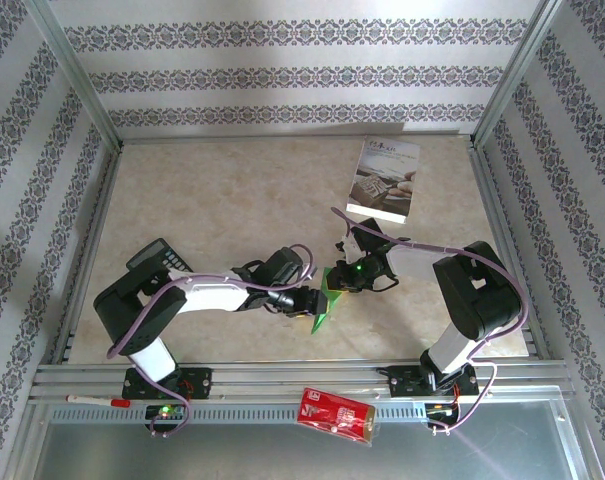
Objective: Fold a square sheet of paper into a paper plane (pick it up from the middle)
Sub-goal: Fold the wing for the fifth time at the center of the table.
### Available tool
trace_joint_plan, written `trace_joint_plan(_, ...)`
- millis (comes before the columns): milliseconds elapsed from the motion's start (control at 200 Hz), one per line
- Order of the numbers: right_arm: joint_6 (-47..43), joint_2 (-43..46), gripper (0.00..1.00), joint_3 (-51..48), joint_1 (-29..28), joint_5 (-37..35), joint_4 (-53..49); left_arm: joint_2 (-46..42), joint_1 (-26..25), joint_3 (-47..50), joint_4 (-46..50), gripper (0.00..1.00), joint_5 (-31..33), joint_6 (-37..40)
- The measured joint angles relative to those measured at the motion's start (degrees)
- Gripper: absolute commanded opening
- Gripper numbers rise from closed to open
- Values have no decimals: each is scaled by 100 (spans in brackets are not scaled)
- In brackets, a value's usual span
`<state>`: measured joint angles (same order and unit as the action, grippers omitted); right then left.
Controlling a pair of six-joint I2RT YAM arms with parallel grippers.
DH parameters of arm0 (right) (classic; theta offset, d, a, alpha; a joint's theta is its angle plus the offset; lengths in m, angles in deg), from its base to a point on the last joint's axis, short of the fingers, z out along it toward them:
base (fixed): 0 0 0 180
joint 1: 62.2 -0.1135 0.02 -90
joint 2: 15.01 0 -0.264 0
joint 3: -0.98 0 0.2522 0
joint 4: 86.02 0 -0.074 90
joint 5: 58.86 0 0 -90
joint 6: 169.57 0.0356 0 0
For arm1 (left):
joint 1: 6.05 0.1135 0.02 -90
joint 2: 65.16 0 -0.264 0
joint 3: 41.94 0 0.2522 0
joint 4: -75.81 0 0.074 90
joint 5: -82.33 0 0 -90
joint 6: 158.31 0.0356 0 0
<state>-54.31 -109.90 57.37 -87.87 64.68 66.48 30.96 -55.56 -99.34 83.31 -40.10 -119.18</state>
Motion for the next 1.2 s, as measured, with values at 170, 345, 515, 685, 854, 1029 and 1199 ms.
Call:
trace_joint_plan(170, 0, 0, 21, 0, 0, 0, 0, 153, -46, -168, 223, 39, 17, 127)
trace_joint_plan(345, -2, 0, 21, 0, 0, 0, 0, 168, -50, -173, 286, 31, 33, 144)
trace_joint_plan(515, 0, 0, 21, 0, 0, 0, 0, 170, -68, -173, 289, 26, 61, 144)
trace_joint_plan(685, 0, 0, 21, 0, 0, 0, 0, 173, -68, -170, 289, 20, 105, 142)
trace_joint_plan(854, 0, 0, 21, 0, 0, 2, 2, 173, -68, -114, 284, 17, 122, 138)
trace_joint_plan(1029, 0, 0, 22, 0, 0, 22, 7, 173, -68, -66, 282, 14, 146, 118)
trace_joint_plan(1199, 2, 0, 22, 0, 0, 33, 15, 173, -66, 76, 214, 11, 164, 63)
